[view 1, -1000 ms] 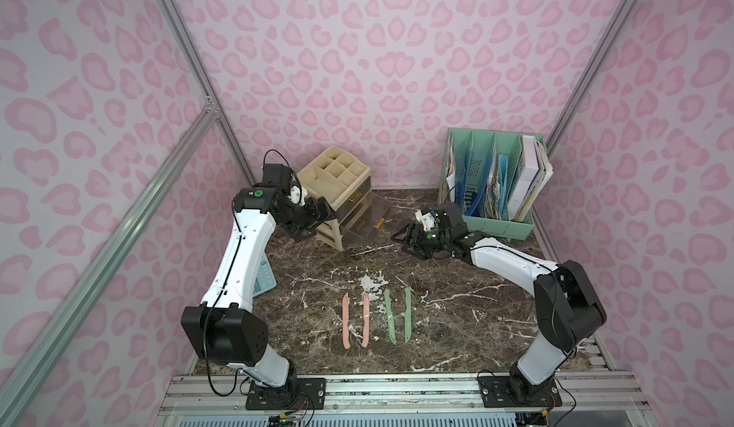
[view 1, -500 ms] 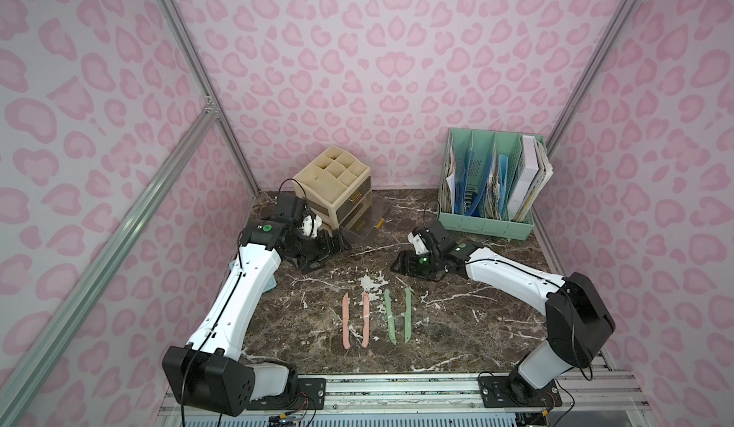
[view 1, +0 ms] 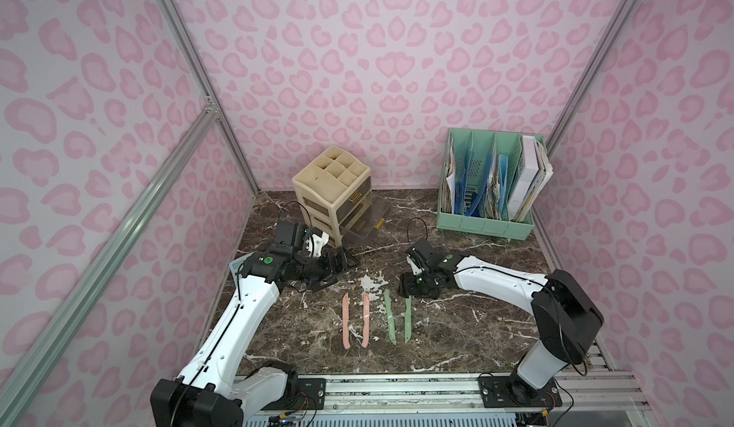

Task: Place the fruit knives into the drawer by color
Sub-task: Pick up the fruit knife from the center of the board.

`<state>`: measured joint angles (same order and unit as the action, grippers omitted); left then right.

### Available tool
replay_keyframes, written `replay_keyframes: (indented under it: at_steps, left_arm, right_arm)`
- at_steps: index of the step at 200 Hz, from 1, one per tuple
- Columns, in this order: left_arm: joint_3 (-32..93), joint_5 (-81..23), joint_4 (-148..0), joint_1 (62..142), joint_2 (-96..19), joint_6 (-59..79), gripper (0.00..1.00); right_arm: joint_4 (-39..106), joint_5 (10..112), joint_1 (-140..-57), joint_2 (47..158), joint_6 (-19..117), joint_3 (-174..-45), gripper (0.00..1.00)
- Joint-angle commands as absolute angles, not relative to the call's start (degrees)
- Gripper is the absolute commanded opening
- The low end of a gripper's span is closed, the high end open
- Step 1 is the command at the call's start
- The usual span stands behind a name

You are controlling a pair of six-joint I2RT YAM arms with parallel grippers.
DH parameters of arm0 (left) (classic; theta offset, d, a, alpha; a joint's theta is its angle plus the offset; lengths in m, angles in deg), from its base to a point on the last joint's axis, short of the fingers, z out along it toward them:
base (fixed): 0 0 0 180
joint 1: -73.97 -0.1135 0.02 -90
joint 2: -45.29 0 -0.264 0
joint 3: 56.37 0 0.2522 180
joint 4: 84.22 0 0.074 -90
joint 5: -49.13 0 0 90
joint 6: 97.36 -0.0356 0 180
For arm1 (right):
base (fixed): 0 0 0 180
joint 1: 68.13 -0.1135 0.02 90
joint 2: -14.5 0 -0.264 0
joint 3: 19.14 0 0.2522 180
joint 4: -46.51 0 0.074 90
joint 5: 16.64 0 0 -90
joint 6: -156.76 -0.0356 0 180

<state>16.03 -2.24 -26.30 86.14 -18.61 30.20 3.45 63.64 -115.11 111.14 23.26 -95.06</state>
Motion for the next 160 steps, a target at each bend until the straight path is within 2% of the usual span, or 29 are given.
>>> replay_keyframes:
  at_steps: [1, 59, 93, 160]
  left_arm:
    - [13.29, 2.13, -32.59, 86.16, -16.69, 31.99, 0.99]
    - [8.75, 3.71, -35.92, 86.53, -12.79, 33.58, 0.99]
    - [7.68, 3.69, -35.93, 86.47, -11.70, 34.01, 0.99]
    - [5.91, 3.37, -36.01, 86.48, -9.91, 34.77, 0.99]
  right_arm:
    - [1.84, 66.06, -116.35, 112.13, 24.22, -95.28, 0.64]
    - [-1.57, 70.97, -119.10, 116.46, 23.71, -97.22, 0.55]
    - [-2.97, 73.81, -119.96, 119.30, 23.96, -99.06, 0.54]
    - [-5.79, 77.92, -120.45, 123.99, 24.18, -101.79, 0.38]
